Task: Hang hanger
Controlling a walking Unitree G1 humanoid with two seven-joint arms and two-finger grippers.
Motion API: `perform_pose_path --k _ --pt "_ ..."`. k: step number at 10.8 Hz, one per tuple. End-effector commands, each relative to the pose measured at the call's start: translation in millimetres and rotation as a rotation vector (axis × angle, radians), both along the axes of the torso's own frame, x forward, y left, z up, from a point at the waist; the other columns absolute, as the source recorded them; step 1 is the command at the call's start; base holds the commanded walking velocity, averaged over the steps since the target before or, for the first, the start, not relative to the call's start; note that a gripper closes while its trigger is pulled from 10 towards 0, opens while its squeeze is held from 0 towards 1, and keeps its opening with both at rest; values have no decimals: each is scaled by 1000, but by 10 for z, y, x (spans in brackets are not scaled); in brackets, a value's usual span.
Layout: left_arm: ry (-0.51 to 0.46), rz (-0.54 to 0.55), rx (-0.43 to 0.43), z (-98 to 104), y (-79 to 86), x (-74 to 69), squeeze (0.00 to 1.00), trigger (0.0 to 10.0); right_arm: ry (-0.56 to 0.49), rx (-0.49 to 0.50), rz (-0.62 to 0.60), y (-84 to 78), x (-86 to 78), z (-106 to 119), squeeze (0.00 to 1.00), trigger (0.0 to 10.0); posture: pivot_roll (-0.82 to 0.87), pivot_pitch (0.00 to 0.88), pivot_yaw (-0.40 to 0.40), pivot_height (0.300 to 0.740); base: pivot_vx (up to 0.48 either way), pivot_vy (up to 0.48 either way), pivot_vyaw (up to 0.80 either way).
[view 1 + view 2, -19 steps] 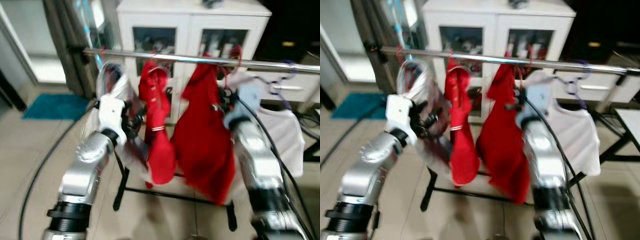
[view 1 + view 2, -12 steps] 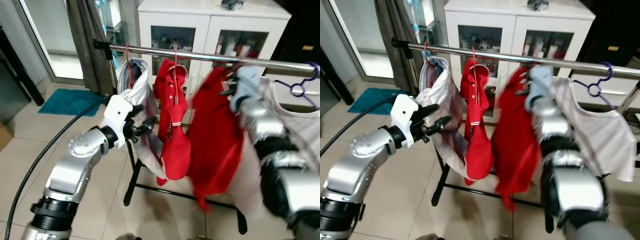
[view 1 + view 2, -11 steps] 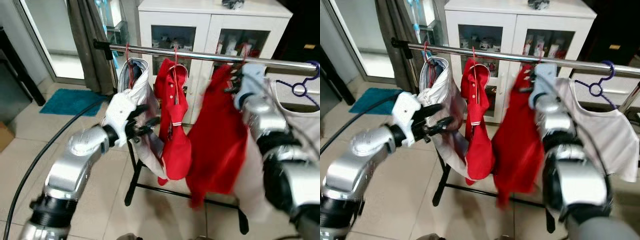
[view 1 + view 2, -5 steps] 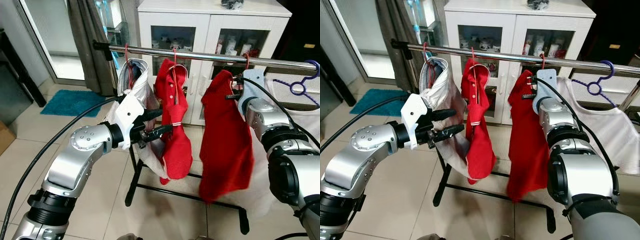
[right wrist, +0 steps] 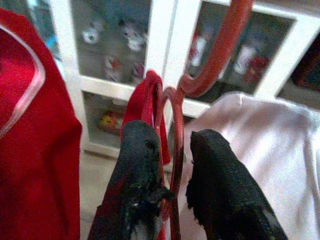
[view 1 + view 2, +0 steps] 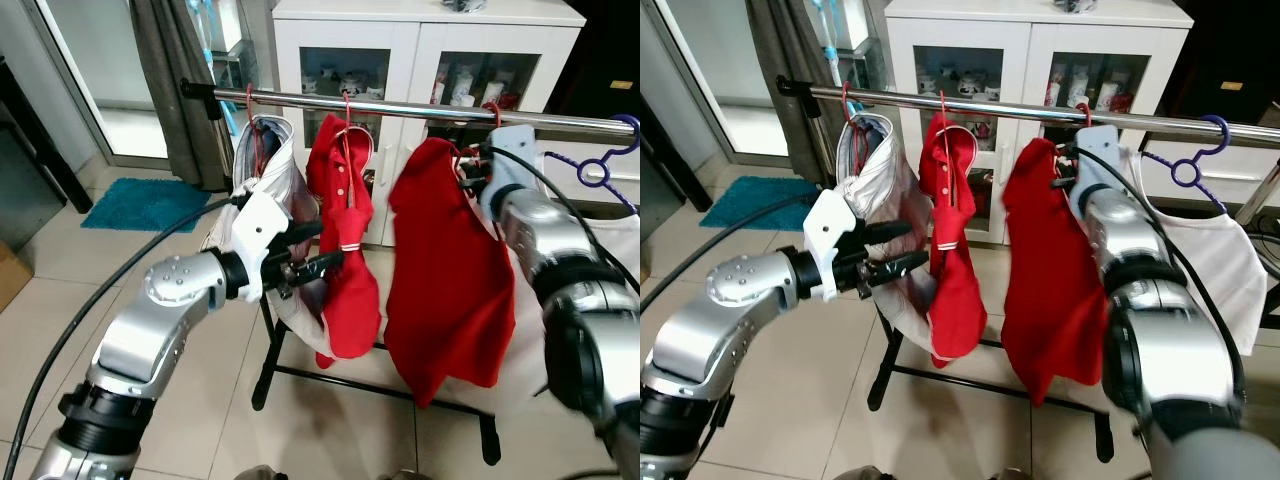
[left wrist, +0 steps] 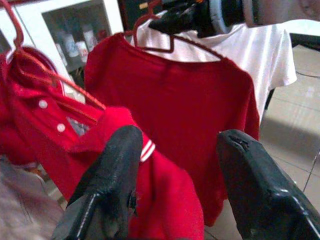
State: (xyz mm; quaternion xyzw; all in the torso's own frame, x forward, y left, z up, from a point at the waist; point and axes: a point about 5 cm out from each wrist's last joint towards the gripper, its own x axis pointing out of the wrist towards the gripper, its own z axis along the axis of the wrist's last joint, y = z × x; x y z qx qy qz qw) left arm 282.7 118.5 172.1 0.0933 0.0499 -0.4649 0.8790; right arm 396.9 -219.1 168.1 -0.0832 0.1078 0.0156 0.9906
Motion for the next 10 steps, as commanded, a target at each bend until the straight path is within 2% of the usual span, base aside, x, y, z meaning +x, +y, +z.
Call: perform_pose_path --k 1,2,3,5,6,7,9,10 --pt "9 16 -2 -13 12 6 0 10000 -23 11 33 12 -12 38 1000 10000 -57 26 62 740 0 0 0" --pt "29 61 -23 -63 41 23 0 10000 -70 78 85 9 -181 7 1000 10000 -66 22 68 740 0 0 0" --pt "47 83 -25 -112 55 10 0 10000 -103 122 123 34 -388 -10 0 10000 -69 22 72 740 0 0 0" --pt "72 108 -38 -203 54 -76 0 10000 -200 289 244 258 -823 -15 0 10000 -88 28 84 740 0 0 0" --pt "72 115 -35 -224 55 -96 0 10000 -211 292 256 312 -907 -31 0 10000 -89 28 85 740 0 0 0" --pt "65 202 -33 -298 119 -137 0 10000 -206 300 246 473 -1132 -111 0 10000 -96 35 85 740 0 0 0" --pt "29 455 -80 -380 333 -147 0 10000 -178 286 208 612 -1335 -277 0 10000 -93 43 66 740 0 0 0" --pt "21 496 -80 -423 362 -181 0 10000 -172 278 210 640 -1377 -351 0 10000 -85 42 52 740 0 0 0"
